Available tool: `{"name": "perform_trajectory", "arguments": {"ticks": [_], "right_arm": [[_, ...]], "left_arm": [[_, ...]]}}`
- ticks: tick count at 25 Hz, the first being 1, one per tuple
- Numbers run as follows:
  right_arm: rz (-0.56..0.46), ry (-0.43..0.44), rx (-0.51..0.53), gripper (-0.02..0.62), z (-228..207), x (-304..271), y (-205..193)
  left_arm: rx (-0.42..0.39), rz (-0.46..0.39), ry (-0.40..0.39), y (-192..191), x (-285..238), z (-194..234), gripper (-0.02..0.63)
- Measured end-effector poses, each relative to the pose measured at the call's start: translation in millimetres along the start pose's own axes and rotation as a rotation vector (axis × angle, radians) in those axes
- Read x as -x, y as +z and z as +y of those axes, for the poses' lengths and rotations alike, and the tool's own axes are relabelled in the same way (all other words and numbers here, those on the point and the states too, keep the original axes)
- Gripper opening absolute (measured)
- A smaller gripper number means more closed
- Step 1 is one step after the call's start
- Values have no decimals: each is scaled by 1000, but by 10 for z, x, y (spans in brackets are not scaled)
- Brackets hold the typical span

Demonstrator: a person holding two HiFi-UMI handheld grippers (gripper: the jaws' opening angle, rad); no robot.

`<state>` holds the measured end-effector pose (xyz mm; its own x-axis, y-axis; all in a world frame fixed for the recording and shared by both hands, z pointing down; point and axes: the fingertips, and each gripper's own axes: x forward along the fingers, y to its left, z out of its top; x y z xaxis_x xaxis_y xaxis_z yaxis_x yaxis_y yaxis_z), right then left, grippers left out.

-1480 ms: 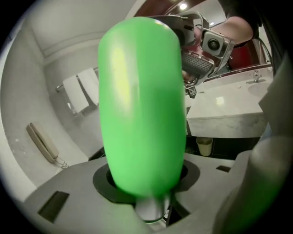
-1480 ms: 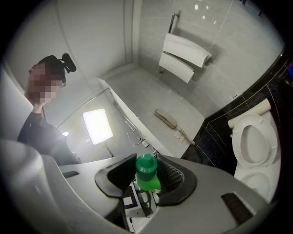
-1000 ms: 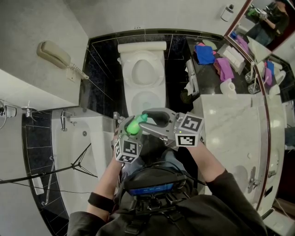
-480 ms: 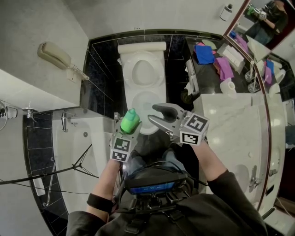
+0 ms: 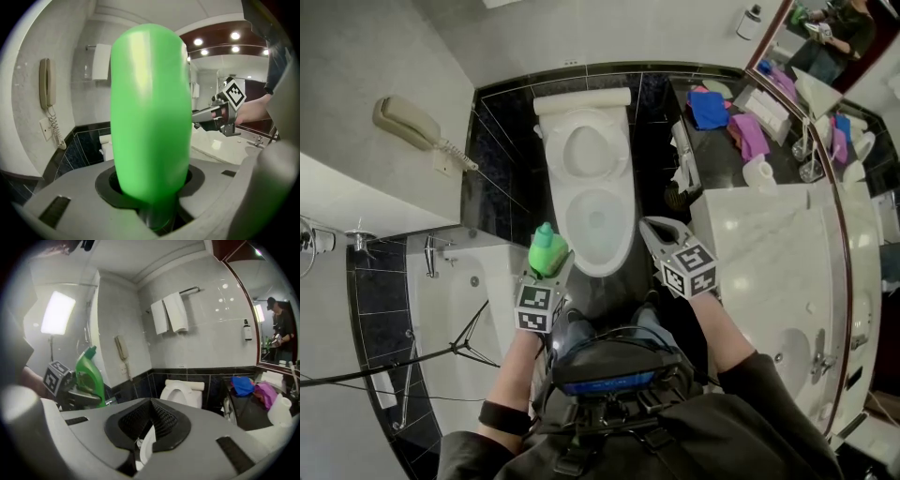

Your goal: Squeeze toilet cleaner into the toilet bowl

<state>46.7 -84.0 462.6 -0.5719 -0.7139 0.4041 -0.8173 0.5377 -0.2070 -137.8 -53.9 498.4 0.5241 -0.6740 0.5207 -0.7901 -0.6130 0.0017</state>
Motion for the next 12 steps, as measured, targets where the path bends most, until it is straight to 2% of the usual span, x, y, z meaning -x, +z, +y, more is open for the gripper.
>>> {"name": "perform_trajectory", "arguments": {"ticks": [2, 6, 12], "right_arm": [[46, -64, -26, 15, -155, 16, -225], [86, -123, -107, 15, -361, 67, -564], [104, -151, -174, 15, -450, 151, -775]], "left_arm": [[12, -4, 4, -28, 11, 25, 193], [33, -6, 5, -71, 43, 34, 193], [29, 7, 12, -153, 60, 9, 192]]}}
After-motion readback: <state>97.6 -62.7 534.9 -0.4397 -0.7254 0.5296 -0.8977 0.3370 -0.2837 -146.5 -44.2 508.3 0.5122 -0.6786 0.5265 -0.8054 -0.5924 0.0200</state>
